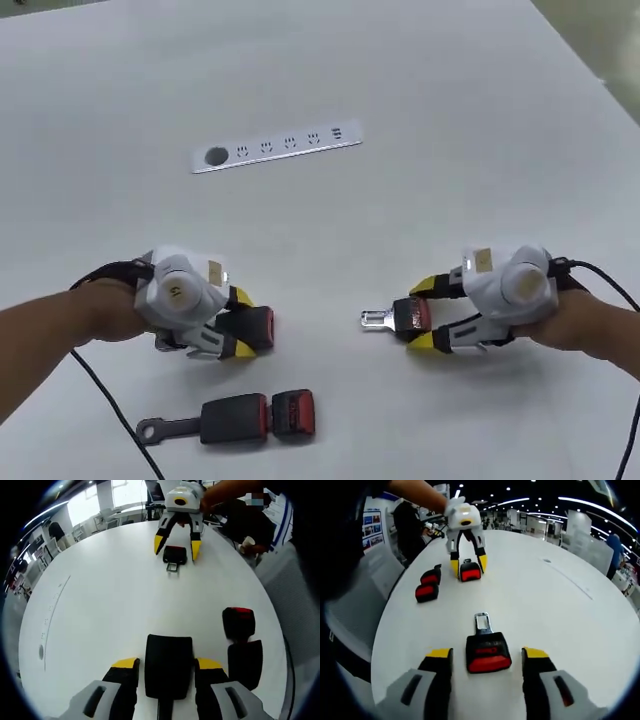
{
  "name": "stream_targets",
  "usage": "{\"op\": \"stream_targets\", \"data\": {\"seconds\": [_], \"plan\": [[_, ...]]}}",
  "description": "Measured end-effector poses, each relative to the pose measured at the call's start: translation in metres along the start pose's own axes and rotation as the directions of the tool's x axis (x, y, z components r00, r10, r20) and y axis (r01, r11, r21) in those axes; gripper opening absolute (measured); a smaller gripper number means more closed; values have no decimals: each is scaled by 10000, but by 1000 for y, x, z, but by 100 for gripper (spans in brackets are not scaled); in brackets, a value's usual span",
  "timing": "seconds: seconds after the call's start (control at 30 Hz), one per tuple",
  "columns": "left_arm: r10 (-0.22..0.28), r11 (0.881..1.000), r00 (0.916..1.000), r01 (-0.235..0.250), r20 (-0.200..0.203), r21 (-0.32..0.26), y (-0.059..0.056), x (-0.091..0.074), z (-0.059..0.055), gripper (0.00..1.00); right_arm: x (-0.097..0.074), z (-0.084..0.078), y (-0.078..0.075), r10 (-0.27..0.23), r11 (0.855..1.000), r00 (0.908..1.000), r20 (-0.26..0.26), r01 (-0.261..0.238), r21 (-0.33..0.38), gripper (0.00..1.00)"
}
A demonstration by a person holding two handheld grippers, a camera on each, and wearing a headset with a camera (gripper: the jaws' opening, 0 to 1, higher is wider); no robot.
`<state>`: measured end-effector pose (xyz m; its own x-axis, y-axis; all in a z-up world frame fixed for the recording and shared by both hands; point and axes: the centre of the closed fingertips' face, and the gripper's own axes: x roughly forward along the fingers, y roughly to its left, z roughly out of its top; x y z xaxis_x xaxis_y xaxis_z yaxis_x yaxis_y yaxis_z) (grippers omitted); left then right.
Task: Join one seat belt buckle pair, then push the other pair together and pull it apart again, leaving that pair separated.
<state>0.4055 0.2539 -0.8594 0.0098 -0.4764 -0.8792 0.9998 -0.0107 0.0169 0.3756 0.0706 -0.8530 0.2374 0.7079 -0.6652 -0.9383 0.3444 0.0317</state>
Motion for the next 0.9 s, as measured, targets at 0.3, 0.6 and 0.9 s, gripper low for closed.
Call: {"op": "stream_targets", "data": {"seconds": [0.3, 0.6, 0.9], "plan": [[940, 9858, 9890, -765, 1141, -1495, 1, -32, 15, 76, -15, 5, -14, -1621, 9824, 9855, 508, 1563, 1024, 81], [3344, 8608, 9226, -2159, 1923, -4608, 8, -79, 5, 96, -35, 20, -23, -3527, 9176, 9277, 1228, 3171, 2396, 87], [5266, 7019, 8141, -2540, 2447, -6654, -2, -123, -8, 99, -54, 47, -10, -4956, 8413, 8532, 1624, 4252, 3336, 91]]}}
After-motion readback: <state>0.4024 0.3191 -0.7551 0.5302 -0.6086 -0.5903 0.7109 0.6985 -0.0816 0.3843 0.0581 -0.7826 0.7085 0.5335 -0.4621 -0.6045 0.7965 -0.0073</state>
